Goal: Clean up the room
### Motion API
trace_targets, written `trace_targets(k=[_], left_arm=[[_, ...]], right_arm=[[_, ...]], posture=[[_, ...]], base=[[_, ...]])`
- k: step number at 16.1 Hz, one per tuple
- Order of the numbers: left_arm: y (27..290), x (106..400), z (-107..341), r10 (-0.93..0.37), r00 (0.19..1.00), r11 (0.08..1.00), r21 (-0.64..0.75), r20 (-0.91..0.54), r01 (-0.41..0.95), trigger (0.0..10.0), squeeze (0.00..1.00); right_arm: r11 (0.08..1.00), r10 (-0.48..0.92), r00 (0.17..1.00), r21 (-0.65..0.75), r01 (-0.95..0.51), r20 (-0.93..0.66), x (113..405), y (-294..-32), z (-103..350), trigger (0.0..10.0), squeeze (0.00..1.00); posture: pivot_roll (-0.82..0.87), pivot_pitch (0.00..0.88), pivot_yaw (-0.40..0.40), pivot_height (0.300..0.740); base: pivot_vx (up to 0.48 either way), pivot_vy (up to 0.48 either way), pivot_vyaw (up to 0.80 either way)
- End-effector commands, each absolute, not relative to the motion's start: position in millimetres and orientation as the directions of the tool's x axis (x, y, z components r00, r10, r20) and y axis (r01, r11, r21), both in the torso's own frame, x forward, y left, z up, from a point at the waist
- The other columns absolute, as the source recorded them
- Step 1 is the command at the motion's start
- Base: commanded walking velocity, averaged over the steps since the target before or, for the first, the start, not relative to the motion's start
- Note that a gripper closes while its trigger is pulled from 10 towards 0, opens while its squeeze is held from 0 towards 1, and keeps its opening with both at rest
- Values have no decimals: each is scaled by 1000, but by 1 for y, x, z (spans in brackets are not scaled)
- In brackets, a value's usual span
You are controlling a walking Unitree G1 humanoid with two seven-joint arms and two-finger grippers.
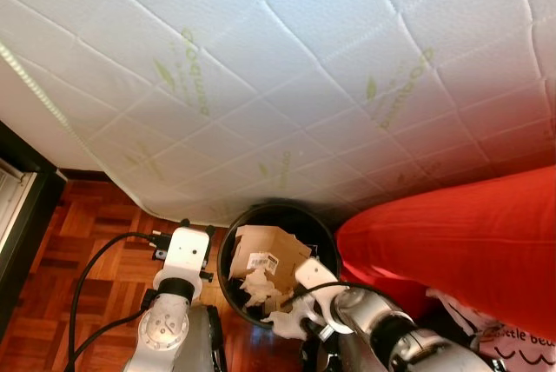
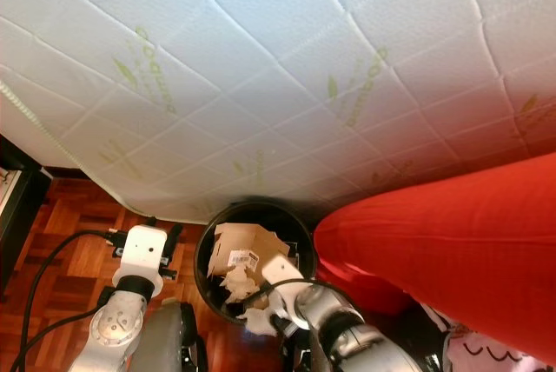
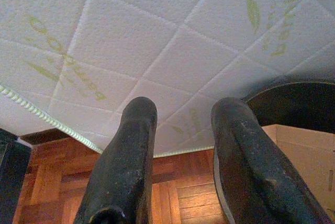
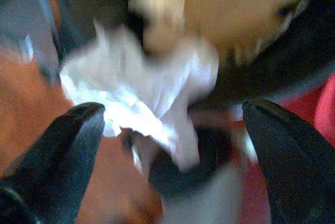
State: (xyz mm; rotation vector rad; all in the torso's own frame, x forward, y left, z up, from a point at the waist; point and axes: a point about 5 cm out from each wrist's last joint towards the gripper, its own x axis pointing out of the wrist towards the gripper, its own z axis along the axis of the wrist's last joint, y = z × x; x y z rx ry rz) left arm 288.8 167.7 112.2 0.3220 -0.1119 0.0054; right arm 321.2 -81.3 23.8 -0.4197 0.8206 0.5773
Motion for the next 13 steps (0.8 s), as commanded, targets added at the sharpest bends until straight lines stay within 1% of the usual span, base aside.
trace_targets(k=[1,2,3,4,5,6,7,8,9,10,11,12,13], left_arm=[[168,285,103,-14,997,946,324,73,-10,10000,0],[168,285,103,-14,997,946,325,74,-11,10000,0],[169,285,104,-14,997,945,328,75,-12,10000,0],[169,285,104,-14,997,944,329,75,-12,10000,0],[169,285,104,-15,997,944,329,75,-11,10000,0],[169,285,104,-15,997,944,329,76,-11,10000,0],[168,285,104,-16,997,944,329,77,-10,10000,0],[168,285,104,-16,997,944,329,78,-11,10000,0],[168,285,104,-16,997,945,328,78,-10,10000,0],[168,286,105,-18,997,944,329,80,-9,10000,0],[168,286,105,-18,997,944,330,81,-9,10000,0],[168,286,105,-19,996,943,332,82,-9,10000,0],[168,286,105,-19,996,943,332,83,-10,10000,0]], right_arm=[[816,384,599,-45,-576,-703,316,-77,18,10000,0],[834,392,622,-24,-551,-678,317,-76,19,10000,0],[882,432,683,116,-457,-589,316,-72,20,10000,0],[898,422,705,153,-413,-570,316,-72,20,10000,0],[877,366,624,32,-480,-691,314,-77,15,10000,0],[773,269,504,-129,-621,-821,312,-84,14,10000,0],[669,215,445,-201,-716,-870,312,-88,15,10000,0],[730,229,427,-136,-670,-875,309,-88,12,10000,0],[786,280,452,-68,-614,-847,308,-85,10,10000,0],[868,368,662,-14,-496,-653,317,-78,17,10000,0],[915,354,742,47,-400,-569,318,-77,20,10000,0],[936,319,747,70,-345,-584,317,-79,18,10000,0],[922,305,673,33,-385,-674,315,-80,14,10000,0]], posture=[[171,454,-88,615],[171,454,-88,615],[172,454,-86,615],[172,454,-86,615],[171,452,-86,615],[172,450,-87,615],[174,449,-88,615],[175,450,-88,615],[169,450,-91,615],[174,455,-88,615],[172,455,-89,615],[173,452,-89,615],[173,450,-90,615]], base=[[0,0,0],[0,0,0],[0,0,0],[0,0,0],[0,0,0],[0,0,0],[0,0,0],[0,0,0],[0,0,0],[0,0,0],[0,0,0],[0,0,0],[0,0,0]])
